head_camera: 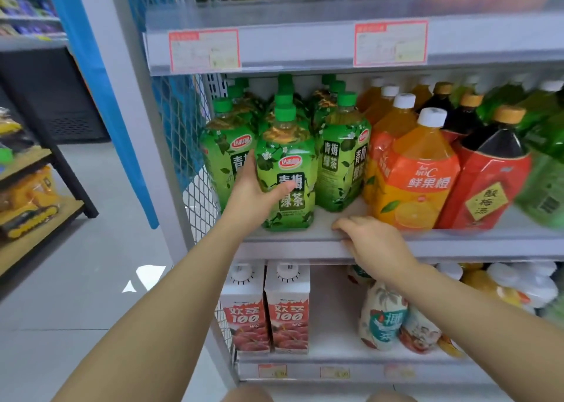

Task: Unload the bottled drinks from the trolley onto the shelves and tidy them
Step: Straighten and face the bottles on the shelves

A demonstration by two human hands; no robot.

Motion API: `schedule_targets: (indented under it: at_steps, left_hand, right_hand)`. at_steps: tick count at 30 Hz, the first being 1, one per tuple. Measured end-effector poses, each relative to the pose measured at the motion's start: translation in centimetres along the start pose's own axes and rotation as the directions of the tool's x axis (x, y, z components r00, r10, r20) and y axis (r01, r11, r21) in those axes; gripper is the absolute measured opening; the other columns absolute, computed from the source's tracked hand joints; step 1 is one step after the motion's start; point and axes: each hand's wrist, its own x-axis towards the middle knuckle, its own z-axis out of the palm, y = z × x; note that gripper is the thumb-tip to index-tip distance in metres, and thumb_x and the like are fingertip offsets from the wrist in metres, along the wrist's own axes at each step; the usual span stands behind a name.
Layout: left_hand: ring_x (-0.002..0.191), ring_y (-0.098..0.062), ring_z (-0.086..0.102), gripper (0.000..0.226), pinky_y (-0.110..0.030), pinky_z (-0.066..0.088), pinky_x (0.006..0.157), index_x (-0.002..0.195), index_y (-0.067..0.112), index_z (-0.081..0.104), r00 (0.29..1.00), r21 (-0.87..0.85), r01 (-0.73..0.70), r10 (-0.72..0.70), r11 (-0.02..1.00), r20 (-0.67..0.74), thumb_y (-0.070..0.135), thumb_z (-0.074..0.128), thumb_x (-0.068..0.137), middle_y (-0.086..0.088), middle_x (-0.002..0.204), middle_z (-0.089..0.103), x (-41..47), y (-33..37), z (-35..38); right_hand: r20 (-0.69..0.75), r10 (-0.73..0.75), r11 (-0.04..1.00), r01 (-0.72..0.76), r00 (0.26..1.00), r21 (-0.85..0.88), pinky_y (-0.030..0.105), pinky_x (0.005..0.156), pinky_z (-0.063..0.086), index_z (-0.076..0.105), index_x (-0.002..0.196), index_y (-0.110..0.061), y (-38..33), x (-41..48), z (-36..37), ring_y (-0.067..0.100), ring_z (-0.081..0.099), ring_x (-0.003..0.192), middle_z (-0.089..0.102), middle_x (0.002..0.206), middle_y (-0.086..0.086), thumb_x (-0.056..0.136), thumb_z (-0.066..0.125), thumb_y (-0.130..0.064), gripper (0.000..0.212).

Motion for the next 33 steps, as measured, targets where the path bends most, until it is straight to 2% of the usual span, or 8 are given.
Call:
schedule_targets:
  at_steps: [4,6,10,12,15,19,26,33]
  left_hand:
    - [0.139,-0.020,0.028,0.096,-0.035,0.025,0.110,0.150,0.022,0.007,0.996,0.025,0.033,-0.035,0.999,0.080,0.046,0.066,0.079,0.000,0.154,0.025,0.2,-0.2,-1.2]
    - [0.140,-0.021,0.025,0.095,-0.038,0.024,0.111,0.150,0.024,0.005,0.996,0.022,0.045,-0.046,0.999,0.082,0.045,0.066,0.080,0.000,0.155,0.021,0.1,-0.1,-1.2]
    - [0.141,-0.022,0.023,0.095,-0.041,0.022,0.112,0.150,0.028,0.004,0.996,-0.001,0.048,-0.048,0.999,0.081,0.044,0.066,0.080,0.000,0.156,0.020,0.0,-0.1,-1.2]
    - [0.141,-0.022,0.022,0.096,-0.041,0.022,0.112,0.150,0.028,0.003,0.995,0.001,0.053,-0.053,0.999,0.088,0.045,0.066,0.080,0.000,0.156,0.018,0.0,-0.1,-1.3]
    - [0.143,-0.021,0.016,0.097,-0.039,0.019,0.113,0.149,0.028,-0.003,0.994,0.008,0.053,-0.053,0.999,0.097,0.043,0.065,0.081,0.000,0.158,0.010,-0.1,0.0,-1.3]
    - [0.144,-0.021,0.011,0.099,-0.040,0.017,0.114,0.149,0.028,-0.007,0.993,0.015,0.054,-0.055,0.998,0.104,0.044,0.064,0.082,0.000,0.158,0.006,-0.1,-0.2,-1.4]
    - [0.145,-0.020,0.007,0.099,-0.044,0.016,0.116,0.149,0.029,-0.006,0.992,0.013,0.059,-0.060,0.998,0.112,0.046,0.064,0.081,0.001,0.159,0.004,0.1,-0.3,-1.5]
    - [0.145,-0.019,0.008,0.099,-0.043,0.017,0.116,0.149,0.030,-0.005,0.992,0.011,0.048,-0.049,0.999,0.113,0.047,0.064,0.081,0.003,0.158,0.005,0.2,-0.6,-1.4]
  right_hand:
    - [0.096,0.000,1.000,0.001,0.995,-0.011,0.035,0.080,0.049,0.055,0.123,-0.024,-0.3,0.5,-0.9,0.022,0.059,0.104,0.063,0.117,0.000,0.088,0.053,-0.014,0.036]
    - [0.105,0.029,0.987,-0.045,0.994,0.154,0.033,0.091,0.050,0.053,0.128,-0.024,-0.5,1.5,-2.8,0.015,0.059,0.107,0.061,0.122,-0.002,0.089,0.057,-0.018,0.039]
    - [-0.251,0.105,0.930,-0.005,0.962,0.368,0.033,0.107,0.039,0.048,0.132,-0.020,-0.9,5.7,-7.6,0.019,0.049,0.121,0.046,0.137,0.006,0.085,0.062,-0.011,0.049]
    - [-0.235,0.146,0.943,-0.064,0.961,0.326,0.033,0.112,0.026,0.037,0.140,-0.023,-0.6,7.9,-9.2,0.028,0.028,0.137,0.024,0.149,0.014,0.083,0.064,-0.009,0.064]
    - [0.011,0.247,0.938,-0.242,0.969,0.247,0.041,0.112,0.023,0.017,0.145,-0.037,0.0,10.4,-10.5,0.033,0.009,0.143,0.005,0.155,0.016,0.080,0.069,-0.017,0.086]
    - [0.120,0.206,0.960,-0.224,0.971,0.169,0.044,0.110,0.032,0.019,0.144,-0.038,0.3,11.6,-10.5,0.036,0.023,0.136,0.019,0.147,0.016,0.077,0.073,-0.027,0.087]
    - [-0.100,0.282,0.928,-0.298,0.954,-0.224,0.045,0.101,0.033,0.017,0.144,-0.037,-1.3,11.5,-9.4,0.035,0.029,0.126,0.031,0.135,0.017,0.075,0.056,-0.067,0.085]
    - [0.041,0.226,0.937,-0.206,0.973,-0.281,0.046,0.105,0.030,-0.005,0.147,-0.038,0.1,11.1,-9.9,0.036,0.025,0.131,0.028,0.144,0.016,0.079,0.067,-0.044,0.099]
